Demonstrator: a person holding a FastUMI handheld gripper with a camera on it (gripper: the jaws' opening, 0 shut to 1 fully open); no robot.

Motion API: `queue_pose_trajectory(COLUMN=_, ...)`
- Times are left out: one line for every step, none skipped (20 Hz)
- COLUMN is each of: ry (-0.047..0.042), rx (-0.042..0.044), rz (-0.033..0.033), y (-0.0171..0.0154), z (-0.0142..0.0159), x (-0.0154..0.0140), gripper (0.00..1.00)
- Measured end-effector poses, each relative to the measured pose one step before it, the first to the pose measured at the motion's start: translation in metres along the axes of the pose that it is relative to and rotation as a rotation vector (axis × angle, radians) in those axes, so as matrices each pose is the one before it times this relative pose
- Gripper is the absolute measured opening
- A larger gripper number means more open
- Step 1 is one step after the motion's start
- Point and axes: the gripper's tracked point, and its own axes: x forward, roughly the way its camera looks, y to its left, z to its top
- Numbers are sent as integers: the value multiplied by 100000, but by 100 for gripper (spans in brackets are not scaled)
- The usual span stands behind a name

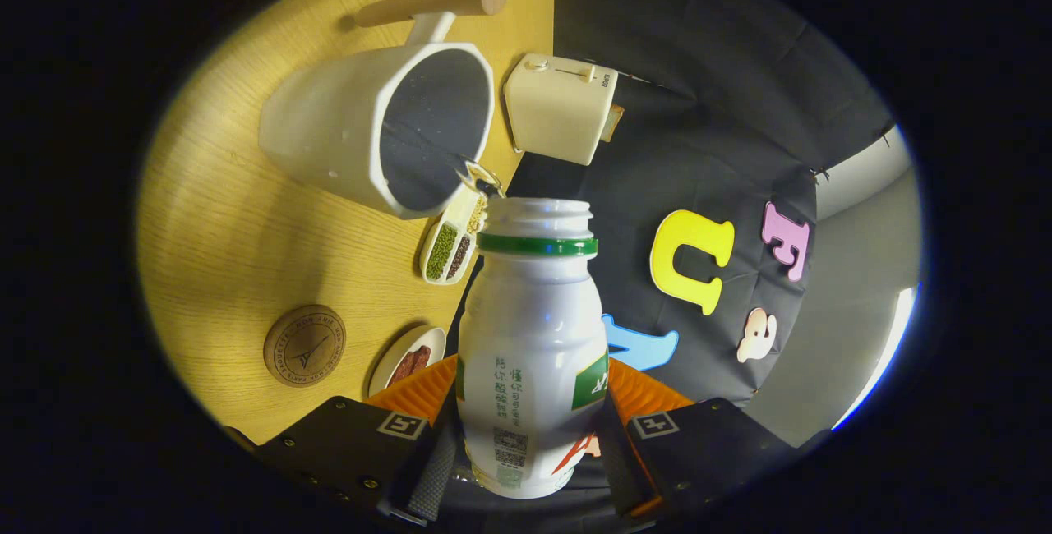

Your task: Take the bottle from table, then pour the juice into the cup, finally place the bottle on the coaster

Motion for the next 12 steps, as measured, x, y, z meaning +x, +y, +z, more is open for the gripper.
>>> queue_pose_trajectory(ry=-81, rx=-510, rz=8, y=-37, z=68, x=-26, gripper=75)
queue_pose_trajectory(ry=124, rx=-489, rz=-40, y=-75, z=16, x=7, gripper=75)
queue_pose_trajectory(ry=21, rx=-541, rz=81, y=0, z=-25, x=-87, gripper=75)
queue_pose_trajectory(ry=7, rx=-624, rz=97, y=-76, z=-36, x=-2, gripper=75)
queue_pose_trajectory(ry=131, rx=-802, rz=374, y=48, z=-27, x=0, gripper=75)
queue_pose_trajectory(ry=387, rx=-773, rz=379, y=26, z=-50, x=17, gripper=75)
queue_pose_trajectory(ry=13, rx=-612, rz=237, y=22, z=1, x=-5, gripper=75)
queue_pose_trajectory(ry=130, rx=-602, rz=267, y=-79, z=57, x=26, gripper=75)
queue_pose_trajectory(ry=121, rx=-582, rz=-134, y=-82, z=-85, x=-84, gripper=75)
queue_pose_trajectory(ry=114, rx=-576, rz=61, y=-33, z=95, x=-1, gripper=75)
queue_pose_trajectory(ry=93, rx=-664, rz=133, y=-46, z=27, x=-34, gripper=75)
queue_pose_trajectory(ry=120, rx=-722, rz=-3, y=-95, z=-18, x=69, gripper=75)
